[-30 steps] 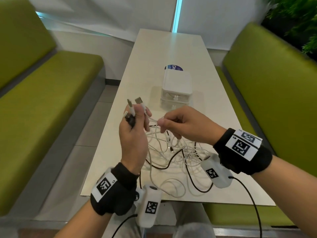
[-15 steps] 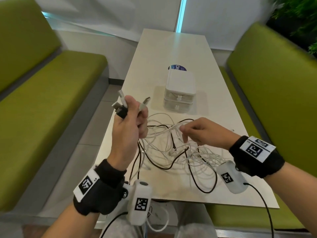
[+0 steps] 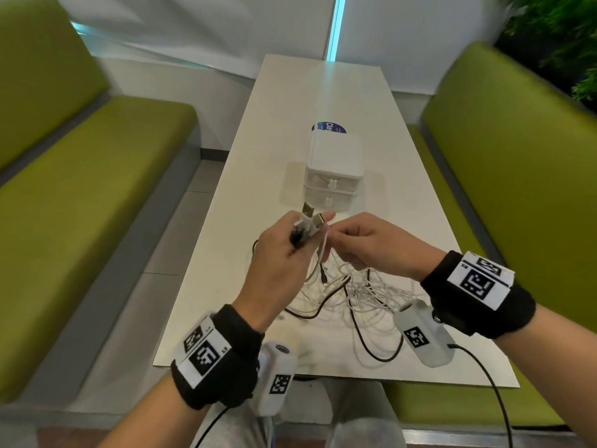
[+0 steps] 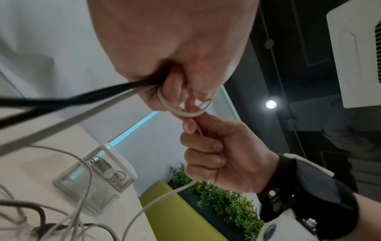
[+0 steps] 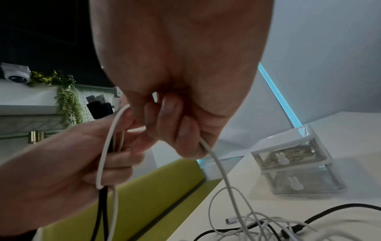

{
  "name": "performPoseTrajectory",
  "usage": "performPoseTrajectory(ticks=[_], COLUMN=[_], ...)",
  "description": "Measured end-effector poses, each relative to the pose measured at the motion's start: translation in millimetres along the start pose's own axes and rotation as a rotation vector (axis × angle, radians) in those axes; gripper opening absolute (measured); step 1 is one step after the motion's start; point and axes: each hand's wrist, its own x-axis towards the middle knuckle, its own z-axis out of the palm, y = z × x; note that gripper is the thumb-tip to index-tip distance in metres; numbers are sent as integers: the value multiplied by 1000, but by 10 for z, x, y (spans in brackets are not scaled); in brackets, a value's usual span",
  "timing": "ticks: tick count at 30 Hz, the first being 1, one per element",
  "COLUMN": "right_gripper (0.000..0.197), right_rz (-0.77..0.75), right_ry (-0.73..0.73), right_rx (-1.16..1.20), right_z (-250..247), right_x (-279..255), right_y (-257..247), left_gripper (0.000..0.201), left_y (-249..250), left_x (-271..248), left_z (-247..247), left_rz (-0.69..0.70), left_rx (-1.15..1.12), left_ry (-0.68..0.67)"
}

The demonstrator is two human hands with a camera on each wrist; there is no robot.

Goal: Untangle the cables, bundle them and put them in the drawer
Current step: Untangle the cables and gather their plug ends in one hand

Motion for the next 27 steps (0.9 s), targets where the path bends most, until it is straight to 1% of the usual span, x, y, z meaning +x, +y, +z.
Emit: performPoseTrajectory(ticks=[4,5,7,9,11,12,15,17,18,19,20,22,23,24,25,27], right_gripper=[39,39,39,38,39,40,44,46,47,47,47,47,47,45,43,40], right_rz=[24,26,16,10,2,-2,18,72,103,127,141,131,106,72,34,-19], right_ry=[13,15,14,16,35,54,100,110,119,139,166,229,257,275,281,256], right_rx=[-314,-347,-386,-414,-388,-350,-281,-327,-354,-367,-358,-314,-302,-305,-321,-396], right_z=[39,39,44,53,49,41,-19,-57,-78,-100,-118,-128,-121,-111,-96,-66], right_x=[15,23,44,58,59,51,36,39,49,61,76,112,126,135,146,149], right_y=[67,90,135,185,238,256,358,450,494,540,566,545,505,453,404,329], left_gripper=[58,60,53,40,31,30,29,26,26,25,25,29,32,31,25,13], left_y=[-47,-52,-84,-118,-108,-81,97,174,179,168,149,62,-7,-84,-163,-274], left_x=[-5,-20,-26,-22,-10,1,56,105,120,129,125,98,80,55,25,-26], left_z=[-17,-7,10,7,-42,-89,-299,-452,-511,-536,-530,-436,-361,-283,-212,-89], left_rz=[21,29,19,-17,-44,-55,-30,27,42,36,10,-81,-131,-168,-177,-136], left_rx=[240,249,198,24,-218,-346,-675,-774,-769,-720,-608,-230,-43,100,225,421], left_ry=[-107,-126,-149,-143,-75,-17,226,366,390,372,320,181,111,55,23,35])
